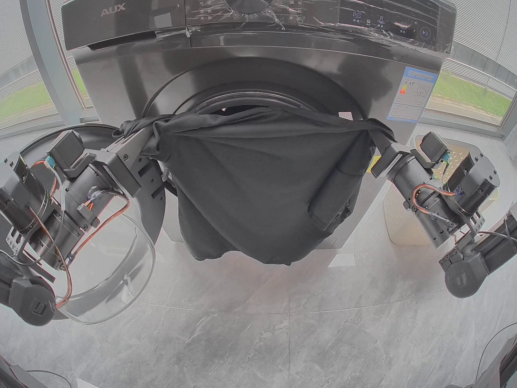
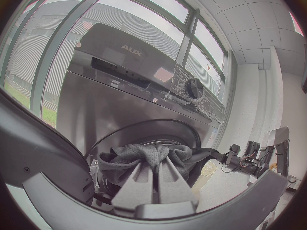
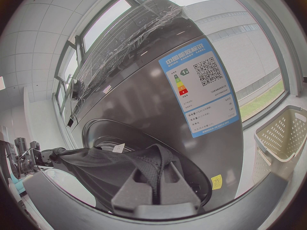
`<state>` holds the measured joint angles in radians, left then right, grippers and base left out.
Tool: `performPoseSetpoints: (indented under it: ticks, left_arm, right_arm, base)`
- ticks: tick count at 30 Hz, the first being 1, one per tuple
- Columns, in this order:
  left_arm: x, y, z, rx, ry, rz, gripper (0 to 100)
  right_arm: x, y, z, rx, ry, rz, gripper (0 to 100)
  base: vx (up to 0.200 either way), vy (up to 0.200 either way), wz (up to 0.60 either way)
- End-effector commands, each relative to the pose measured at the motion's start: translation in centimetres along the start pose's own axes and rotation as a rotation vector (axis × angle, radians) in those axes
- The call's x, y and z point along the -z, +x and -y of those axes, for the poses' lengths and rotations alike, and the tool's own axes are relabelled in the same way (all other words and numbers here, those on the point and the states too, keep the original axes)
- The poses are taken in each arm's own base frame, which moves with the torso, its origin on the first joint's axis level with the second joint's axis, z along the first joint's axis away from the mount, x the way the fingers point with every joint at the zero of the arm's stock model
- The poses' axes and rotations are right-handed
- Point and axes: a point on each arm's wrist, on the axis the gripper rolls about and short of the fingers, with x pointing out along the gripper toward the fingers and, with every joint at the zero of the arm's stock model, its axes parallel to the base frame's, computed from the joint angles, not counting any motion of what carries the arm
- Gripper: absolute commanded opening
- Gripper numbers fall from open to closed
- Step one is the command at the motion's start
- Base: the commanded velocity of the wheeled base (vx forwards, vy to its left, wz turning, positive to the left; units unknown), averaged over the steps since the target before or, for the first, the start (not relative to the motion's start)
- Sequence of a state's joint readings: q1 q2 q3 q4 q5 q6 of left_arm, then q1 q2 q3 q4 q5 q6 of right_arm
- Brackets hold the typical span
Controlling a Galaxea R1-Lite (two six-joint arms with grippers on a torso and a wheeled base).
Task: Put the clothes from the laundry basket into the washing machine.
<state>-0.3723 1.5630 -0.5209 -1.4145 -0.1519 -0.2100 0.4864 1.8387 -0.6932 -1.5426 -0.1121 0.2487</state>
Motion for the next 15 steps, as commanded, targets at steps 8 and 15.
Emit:
performPoseSetpoints:
  ticks: [8,15]
  left_arm:
    - [0.1,0.0,-0.1,-0.004,0.0,-0.007,0]
    - [0.4,0.0,-0.1,-0.006,0.0,-0.016,0]
  right_arm:
    - [-0.5,0.4,-0.7,-0.016,0.008,0.032,0]
    - [-1.4,0.5,-1.7,-0.038,0.019,0.064,0]
  base:
    - [0.0,0.0,0.0]
    - [0.0,0.0,0.0]
